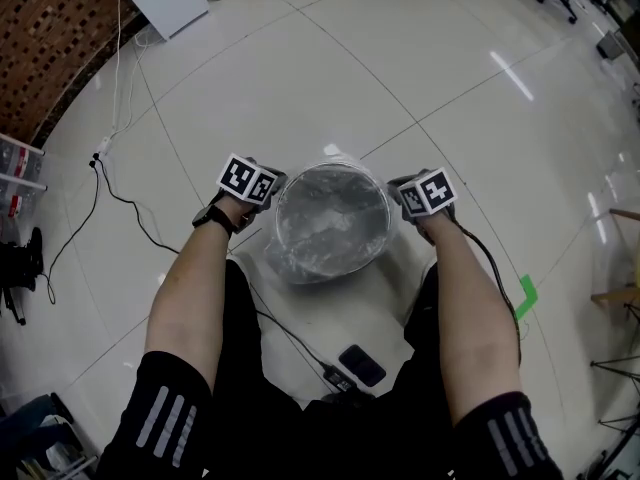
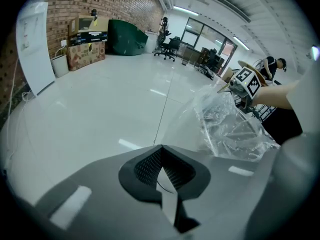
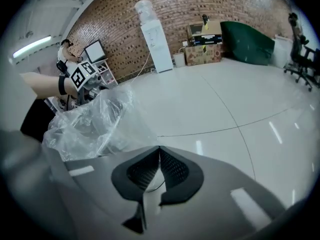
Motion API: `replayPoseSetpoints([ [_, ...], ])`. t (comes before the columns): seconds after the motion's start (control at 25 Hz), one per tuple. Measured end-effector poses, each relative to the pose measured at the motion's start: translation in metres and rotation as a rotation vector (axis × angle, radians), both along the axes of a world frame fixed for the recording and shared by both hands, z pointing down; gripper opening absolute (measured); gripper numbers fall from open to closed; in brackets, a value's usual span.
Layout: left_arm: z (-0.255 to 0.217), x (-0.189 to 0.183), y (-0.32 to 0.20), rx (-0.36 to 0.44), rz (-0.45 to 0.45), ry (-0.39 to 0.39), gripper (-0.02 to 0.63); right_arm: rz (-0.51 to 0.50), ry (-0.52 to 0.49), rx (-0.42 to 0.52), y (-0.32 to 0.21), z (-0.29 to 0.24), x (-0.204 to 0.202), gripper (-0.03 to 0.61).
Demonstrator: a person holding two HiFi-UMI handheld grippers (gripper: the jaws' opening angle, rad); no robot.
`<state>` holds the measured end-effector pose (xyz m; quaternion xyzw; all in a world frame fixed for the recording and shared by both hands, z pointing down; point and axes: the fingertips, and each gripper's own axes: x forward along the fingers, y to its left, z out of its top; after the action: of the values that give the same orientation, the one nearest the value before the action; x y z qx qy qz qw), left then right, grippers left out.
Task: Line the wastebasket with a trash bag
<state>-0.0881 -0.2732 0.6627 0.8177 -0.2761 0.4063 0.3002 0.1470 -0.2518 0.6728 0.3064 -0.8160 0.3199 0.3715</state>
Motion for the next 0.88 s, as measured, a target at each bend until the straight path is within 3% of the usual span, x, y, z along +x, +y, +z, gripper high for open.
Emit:
replayPoseSetpoints([
  [0.16,0.015,-0.004,0.007,-0.051,0.022,-0.055,-0.006,0.052,0.037,-0.017,-0.007,0.005,0.01,0.006],
  [0.32,0.033,-0.011,0.031,-0.153,0.068,-0.081,-0.006,-0.039,0.062,-0.13,0.023,0.026,0.007,0.006],
  [0.44,0.033,-0.013,0.036,-0.184,0.072,-0.063,-0.006,-0.094,0.056,-0.191,0.04,0.035,0.0,0.006],
  [0.52,0.031,-0.014,0.036,-0.178,0.077,-0.067,0.014,-0.086,0.051,-0.191,0.04,0.035,-0.001,0.016],
  [0.6,0.027,-0.019,0.035,-0.16,0.08,-0.084,0.052,-0.067,0.063,-0.158,0.034,0.03,0.004,0.112],
  [0.88,-0.022,-0.059,0.023,-0.008,-0.003,-0.118,0.106,0.004,0.122,-0.025,0.022,-0.017,0.04,0.16],
])
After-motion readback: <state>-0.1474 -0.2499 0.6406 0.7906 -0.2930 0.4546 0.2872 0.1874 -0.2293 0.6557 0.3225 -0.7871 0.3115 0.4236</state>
